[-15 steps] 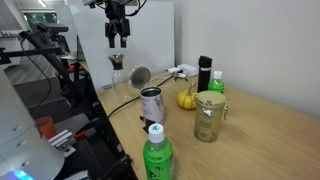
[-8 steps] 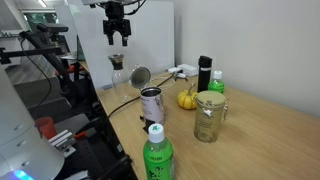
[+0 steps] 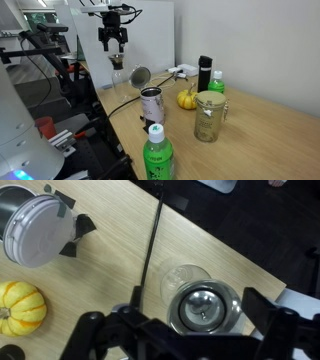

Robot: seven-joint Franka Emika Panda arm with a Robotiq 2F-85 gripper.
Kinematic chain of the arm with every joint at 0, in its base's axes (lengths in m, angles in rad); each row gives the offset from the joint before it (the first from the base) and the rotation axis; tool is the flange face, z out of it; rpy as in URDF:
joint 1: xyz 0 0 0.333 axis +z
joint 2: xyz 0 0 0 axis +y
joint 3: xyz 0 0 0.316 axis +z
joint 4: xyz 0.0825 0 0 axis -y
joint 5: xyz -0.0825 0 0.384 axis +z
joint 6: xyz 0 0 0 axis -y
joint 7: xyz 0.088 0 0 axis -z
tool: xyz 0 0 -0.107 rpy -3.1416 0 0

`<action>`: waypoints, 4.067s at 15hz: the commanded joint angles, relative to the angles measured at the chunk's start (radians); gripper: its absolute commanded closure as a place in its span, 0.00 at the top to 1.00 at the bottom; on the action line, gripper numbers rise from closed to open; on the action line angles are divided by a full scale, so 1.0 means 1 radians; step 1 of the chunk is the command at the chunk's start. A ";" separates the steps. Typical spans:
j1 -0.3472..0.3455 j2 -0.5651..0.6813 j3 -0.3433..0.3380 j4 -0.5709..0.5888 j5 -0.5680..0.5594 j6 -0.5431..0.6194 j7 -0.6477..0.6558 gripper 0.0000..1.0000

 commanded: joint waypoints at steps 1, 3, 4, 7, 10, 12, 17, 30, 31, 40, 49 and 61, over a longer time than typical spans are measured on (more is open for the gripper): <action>0.004 0.002 -0.001 0.007 -0.008 -0.003 0.001 1.00; 0.004 0.002 -0.002 0.011 -0.013 -0.003 0.001 1.00; 0.004 0.002 -0.002 0.011 -0.014 -0.003 0.001 1.00; 0.008 0.003 0.003 0.010 -0.014 0.003 0.006 1.00; 0.022 0.009 0.015 0.020 -0.006 0.013 0.000 1.00; 0.032 0.010 0.024 0.021 -0.012 0.021 0.004 1.00; 0.039 0.031 0.033 0.022 -0.028 0.088 0.012 1.00; 0.042 0.061 0.038 0.028 -0.040 0.124 0.029 0.99; 0.042 0.061 0.039 0.028 -0.039 0.123 0.031 0.96; 0.043 0.053 0.043 0.024 -0.041 0.123 0.050 0.80; 0.042 0.057 0.043 0.015 -0.049 0.132 0.063 0.71; 0.040 0.067 0.038 0.014 -0.049 0.139 0.074 0.32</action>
